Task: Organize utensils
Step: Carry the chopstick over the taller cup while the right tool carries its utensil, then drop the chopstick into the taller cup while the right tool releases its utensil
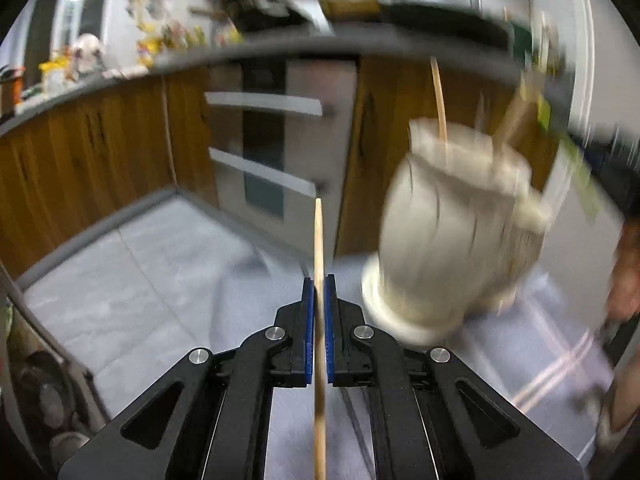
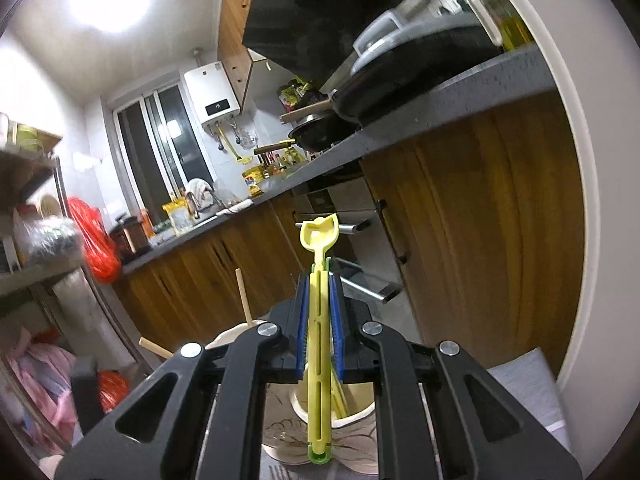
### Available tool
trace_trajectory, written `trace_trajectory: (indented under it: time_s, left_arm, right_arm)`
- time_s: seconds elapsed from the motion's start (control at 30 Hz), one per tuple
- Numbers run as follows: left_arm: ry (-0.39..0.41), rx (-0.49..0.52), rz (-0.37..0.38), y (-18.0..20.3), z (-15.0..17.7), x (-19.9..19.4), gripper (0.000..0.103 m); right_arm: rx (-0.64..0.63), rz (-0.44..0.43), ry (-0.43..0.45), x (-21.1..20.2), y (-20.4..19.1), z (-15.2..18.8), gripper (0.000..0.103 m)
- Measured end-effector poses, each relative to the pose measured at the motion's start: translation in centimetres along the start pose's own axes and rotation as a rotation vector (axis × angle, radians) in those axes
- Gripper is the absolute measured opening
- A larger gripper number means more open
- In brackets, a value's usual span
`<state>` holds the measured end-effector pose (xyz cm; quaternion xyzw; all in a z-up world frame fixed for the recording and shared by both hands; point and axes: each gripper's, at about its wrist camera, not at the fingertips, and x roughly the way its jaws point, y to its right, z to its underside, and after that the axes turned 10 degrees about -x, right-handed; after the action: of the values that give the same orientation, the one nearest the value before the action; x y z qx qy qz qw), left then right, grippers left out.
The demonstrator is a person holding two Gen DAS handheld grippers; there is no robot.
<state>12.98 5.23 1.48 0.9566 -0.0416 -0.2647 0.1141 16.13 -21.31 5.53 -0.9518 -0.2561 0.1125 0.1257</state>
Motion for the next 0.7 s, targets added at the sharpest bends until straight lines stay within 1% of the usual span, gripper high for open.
trace_trajectory:
  time_s: [0.03, 0.1, 0.13, 0.2, 0.23, 0.37, 0.4, 0.5, 0.6, 0.7]
  left_arm:
    - [0.047, -0.014, 0.022, 0.0, -0.9, -0.7, 0.005]
    - [0.111, -0.032, 0.057, 0.2, -2.4, -1.2, 0.005]
    - [0.155, -0.047, 0.102, 0.4, -3.6, -1.5, 0.005]
    - [0.189, -0.069, 0.142, 1.1, -4.9, -1.4, 0.005]
    - [0.208, -0.094, 0.187, 1.4, -5.9, -1.1, 0.005]
    - [0.285, -0.167, 0.283, 2.7, -8.2, 0.1, 0.005]
    - [0.318, -0.193, 0.313, 2.9, -8.8, 0.4, 0.005]
    - [0.357, -0.21, 0.331, 4.6, -9.9, 1.0, 0.005]
    - [0.375, -0.182, 0.297, 5.8, -10.3, 2.0, 0.005]
    - [0.378, -0.193, 0.31, 6.7, -10.7, 3.1, 0.005]
  right_arm:
    - [0.018, -0.012, 0.006, 0.1, 0.3, 0.2, 0.01]
    - [0.046, -0.031, 0.016, 0.4, 0.7, 0.7, 0.01]
    - [0.061, -0.041, 0.024, 0.5, 0.9, 0.9, 0.01]
    - [0.09, -0.046, 0.035, 0.7, 1.3, 1.3, 0.01]
    - [0.106, -0.051, 0.039, 0.8, 1.6, 1.4, 0.01]
    - [0.152, -0.057, 0.05, 0.8, 2.4, 1.6, 0.01]
    - [0.158, -0.058, 0.051, 0.8, 2.5, 1.6, 0.01]
    - [0.169, -0.06, 0.049, 0.8, 2.8, 1.6, 0.01]
    - [0.166, -0.06, 0.052, 0.8, 2.8, 1.5, 0.01]
    - [0.162, -0.056, 0.057, 0.8, 2.7, 1.6, 0.01]
